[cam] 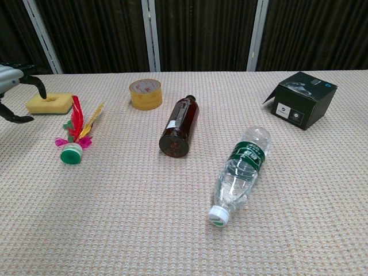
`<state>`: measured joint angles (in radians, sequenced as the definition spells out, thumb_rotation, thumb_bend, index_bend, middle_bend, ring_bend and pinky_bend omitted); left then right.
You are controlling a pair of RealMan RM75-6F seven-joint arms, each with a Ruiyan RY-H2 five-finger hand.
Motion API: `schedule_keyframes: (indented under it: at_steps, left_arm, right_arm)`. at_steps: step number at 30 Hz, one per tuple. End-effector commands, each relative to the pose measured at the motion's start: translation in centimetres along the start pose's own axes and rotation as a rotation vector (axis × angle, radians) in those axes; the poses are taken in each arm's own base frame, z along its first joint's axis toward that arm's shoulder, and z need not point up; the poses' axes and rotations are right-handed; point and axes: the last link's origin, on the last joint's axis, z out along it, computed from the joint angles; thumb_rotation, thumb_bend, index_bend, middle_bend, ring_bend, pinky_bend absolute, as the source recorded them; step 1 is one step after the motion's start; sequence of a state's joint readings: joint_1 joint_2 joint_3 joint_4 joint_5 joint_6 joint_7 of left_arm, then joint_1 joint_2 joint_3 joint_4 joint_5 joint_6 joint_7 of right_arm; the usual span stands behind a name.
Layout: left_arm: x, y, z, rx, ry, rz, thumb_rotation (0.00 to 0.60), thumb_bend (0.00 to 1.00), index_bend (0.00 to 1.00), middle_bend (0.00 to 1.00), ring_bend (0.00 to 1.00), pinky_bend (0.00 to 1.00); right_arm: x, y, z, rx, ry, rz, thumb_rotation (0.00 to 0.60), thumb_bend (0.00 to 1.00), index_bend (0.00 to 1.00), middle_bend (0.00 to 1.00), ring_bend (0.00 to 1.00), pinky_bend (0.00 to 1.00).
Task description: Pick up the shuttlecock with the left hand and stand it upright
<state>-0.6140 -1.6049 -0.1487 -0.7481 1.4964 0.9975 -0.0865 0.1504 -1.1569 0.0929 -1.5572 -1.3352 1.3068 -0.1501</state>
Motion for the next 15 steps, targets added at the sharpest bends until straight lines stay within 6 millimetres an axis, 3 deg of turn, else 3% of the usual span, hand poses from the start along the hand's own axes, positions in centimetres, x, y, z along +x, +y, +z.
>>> schedule_keyframes:
  at_steps: [1, 8, 15]
  left_arm:
    - [-1.3, 3.2, 3.1, -0.069, -0.041, -0.048, 0.6, 0.25, 0.35, 0.0, 0.0, 0.0]
    - [-2.1, 5.6, 5.2, -0.124, -0.06, -0.039, 0.6, 0.25, 0.35, 0.0, 0.0, 0.0]
    - [-2.4, 6.0, 6.1, -0.122, -0.078, -0.022, 0.6, 0.25, 0.36, 0.0, 0.0, 0.0]
  right_arm:
    - [0.0, 0.1, 0.2, -0.004, -0.004, 0.0, 0.6, 0.12, 0.0, 0.0, 0.0, 0.0]
    - [0.0, 0.7, 0.7, -0.032, -0.008, 0.003, 0.6, 0.12, 0.0, 0.0, 0.0, 0.0]
    - [0.5, 1.4, 0.7, -0.058, 0.018, 0.009, 0.6, 0.12, 0.0, 0.0, 0.0, 0.0]
